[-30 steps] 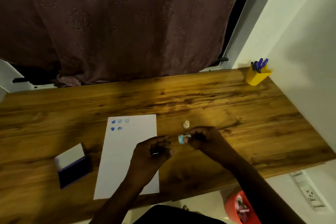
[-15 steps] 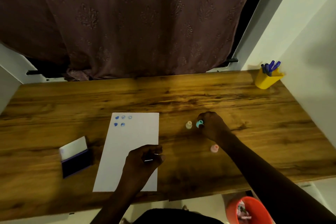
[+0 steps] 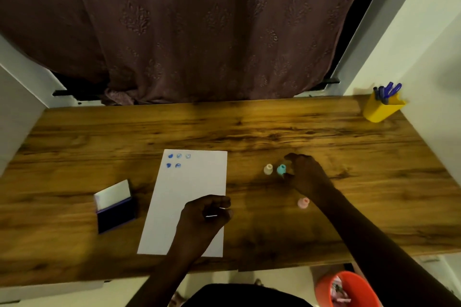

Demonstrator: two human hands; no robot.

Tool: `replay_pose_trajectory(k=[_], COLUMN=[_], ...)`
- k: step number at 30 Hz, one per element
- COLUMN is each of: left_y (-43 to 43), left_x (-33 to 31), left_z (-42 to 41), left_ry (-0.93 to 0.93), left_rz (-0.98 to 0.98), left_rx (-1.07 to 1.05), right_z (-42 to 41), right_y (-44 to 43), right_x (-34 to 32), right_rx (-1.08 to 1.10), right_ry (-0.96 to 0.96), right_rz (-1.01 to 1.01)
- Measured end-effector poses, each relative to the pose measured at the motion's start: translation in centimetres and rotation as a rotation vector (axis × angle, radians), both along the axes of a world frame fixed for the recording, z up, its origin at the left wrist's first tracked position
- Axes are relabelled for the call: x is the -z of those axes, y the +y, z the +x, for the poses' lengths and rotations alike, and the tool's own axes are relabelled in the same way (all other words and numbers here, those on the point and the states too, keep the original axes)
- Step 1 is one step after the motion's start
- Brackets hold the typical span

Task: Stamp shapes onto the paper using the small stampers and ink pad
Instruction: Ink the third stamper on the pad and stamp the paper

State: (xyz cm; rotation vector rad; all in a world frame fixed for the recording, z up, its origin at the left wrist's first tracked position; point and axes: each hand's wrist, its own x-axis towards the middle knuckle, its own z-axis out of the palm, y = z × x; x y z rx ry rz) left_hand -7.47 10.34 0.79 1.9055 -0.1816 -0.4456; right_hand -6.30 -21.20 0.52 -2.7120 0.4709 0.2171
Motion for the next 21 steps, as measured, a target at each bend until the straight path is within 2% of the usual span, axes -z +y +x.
replay_pose_trajectory(k=[10,15,18,21], left_y=[0.3,0.5,0.6,0.8], left_x=[0.0,-0.1,-0.3,-0.5], left_z=[0.2,0.5,0.7,0.8], left_ry=[-0.009,-0.031,-0.046,-0.064], left_rz=[0.011,0.001,-0.007,-0.027], left_rx=[0.045,0.070,0.070,0.075], right_z=[-6.8,-6.9,-6.5,-6.0], right_y=[0.4,0.8,0.9,1.4], right_x=[1.2,1.4,0.9,0.0], right_rx=[0.094,0.042,0.058,0.102], right_ry=[0.047,0.069,0.059,0.002], right_rz=[-0.109,-0.220,-0.171,0.024])
